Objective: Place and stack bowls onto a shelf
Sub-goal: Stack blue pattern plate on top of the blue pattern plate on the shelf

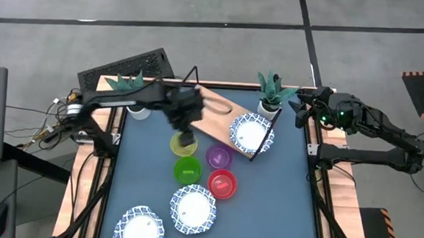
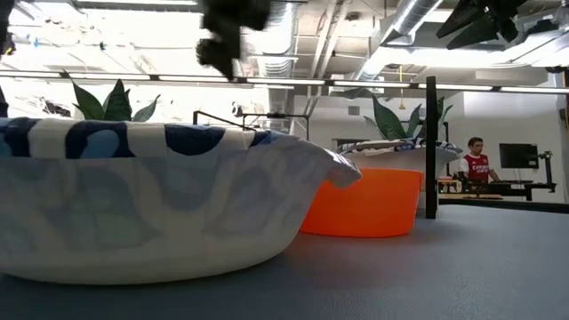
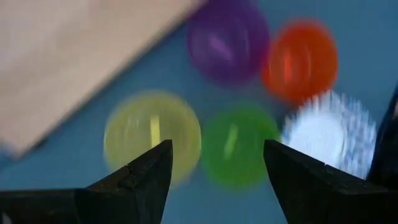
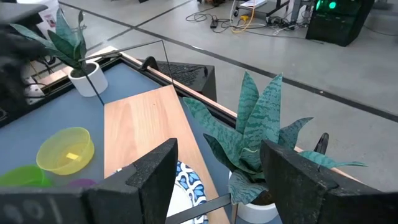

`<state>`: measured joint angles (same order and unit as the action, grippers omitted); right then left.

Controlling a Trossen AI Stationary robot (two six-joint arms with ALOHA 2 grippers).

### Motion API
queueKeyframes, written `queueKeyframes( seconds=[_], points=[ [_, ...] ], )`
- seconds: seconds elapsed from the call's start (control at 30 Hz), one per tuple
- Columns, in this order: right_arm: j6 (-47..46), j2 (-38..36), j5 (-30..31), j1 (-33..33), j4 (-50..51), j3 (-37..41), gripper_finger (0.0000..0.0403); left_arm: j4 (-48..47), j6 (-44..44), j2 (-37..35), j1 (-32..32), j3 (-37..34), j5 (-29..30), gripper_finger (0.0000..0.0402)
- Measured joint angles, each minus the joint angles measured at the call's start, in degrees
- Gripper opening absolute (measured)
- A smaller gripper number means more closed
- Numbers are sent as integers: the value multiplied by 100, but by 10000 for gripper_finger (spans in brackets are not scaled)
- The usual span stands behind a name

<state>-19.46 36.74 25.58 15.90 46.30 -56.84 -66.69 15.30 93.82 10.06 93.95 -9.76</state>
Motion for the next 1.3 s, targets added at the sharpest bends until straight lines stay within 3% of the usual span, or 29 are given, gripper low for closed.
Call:
queueKeyframes(
  seconds=[0.1,0.23,0.43,0.63,0.97,1.3],
  points=[
    [-1,0,0,0,0,0,256,-463,69,-500,-492,-124,127,236],
    [-2,1,0,0,-1,0,256,-225,656,-1112,-1294,-628,135,236],
    [-4,2,0,0,-2,0,256,906,1573,-1698,-2700,-1897,176,236],
    [-57,1,4,0,-4,0,256,1790,2033,-1783,-3757,-2885,210,236],
    [-260,2,2,0,-4,0,256,3343,2598,-1781,-4549,-3930,219,236],
    [-273,2,2,0,-4,0,256,3738,1790,-1116,-4845,-4022,65,235]
  ],
)
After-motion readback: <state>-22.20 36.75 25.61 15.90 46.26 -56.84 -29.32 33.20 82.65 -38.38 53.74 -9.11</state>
